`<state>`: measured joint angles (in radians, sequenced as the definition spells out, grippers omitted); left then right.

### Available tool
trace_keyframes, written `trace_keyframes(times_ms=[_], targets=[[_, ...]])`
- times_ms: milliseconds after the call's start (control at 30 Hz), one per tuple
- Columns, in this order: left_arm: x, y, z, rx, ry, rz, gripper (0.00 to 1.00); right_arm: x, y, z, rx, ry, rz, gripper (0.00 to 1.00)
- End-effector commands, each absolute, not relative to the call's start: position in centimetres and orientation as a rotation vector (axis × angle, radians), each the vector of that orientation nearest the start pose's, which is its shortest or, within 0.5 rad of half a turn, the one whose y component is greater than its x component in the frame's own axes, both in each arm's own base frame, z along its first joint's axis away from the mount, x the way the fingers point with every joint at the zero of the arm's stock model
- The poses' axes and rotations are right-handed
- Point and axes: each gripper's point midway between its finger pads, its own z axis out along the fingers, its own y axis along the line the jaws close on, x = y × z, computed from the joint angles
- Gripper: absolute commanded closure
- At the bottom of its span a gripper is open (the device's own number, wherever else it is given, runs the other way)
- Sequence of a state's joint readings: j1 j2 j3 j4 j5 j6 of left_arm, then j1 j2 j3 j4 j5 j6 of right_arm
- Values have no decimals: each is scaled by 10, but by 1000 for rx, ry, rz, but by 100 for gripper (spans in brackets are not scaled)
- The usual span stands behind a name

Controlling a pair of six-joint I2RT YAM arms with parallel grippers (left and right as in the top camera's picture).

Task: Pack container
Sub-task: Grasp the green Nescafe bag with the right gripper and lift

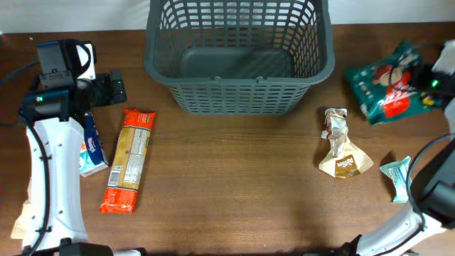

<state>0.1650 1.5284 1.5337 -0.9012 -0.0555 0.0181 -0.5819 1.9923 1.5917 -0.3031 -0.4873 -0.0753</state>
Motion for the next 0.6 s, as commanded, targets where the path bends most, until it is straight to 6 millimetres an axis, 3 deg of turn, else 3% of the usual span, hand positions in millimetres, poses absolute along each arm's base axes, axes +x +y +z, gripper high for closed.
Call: trace_keyframes(times_ms=[0,133,267,400,567], targets=[[403,76,246,-188,2464,142,1,509,-220,301,209,1937,126,96],[405,77,248,-188,2448,146,1,511,-195,366,121,1845,106,97],[407,77,250,-187,2437,147,1,507,-148,458,2,1681,113,96],[408,77,251,-186,2432,147,1,491,-81,543,-186,1504,165,96],[408,77,251,-159,2435,157,1,455,13,621,-379,1300,247,96]])
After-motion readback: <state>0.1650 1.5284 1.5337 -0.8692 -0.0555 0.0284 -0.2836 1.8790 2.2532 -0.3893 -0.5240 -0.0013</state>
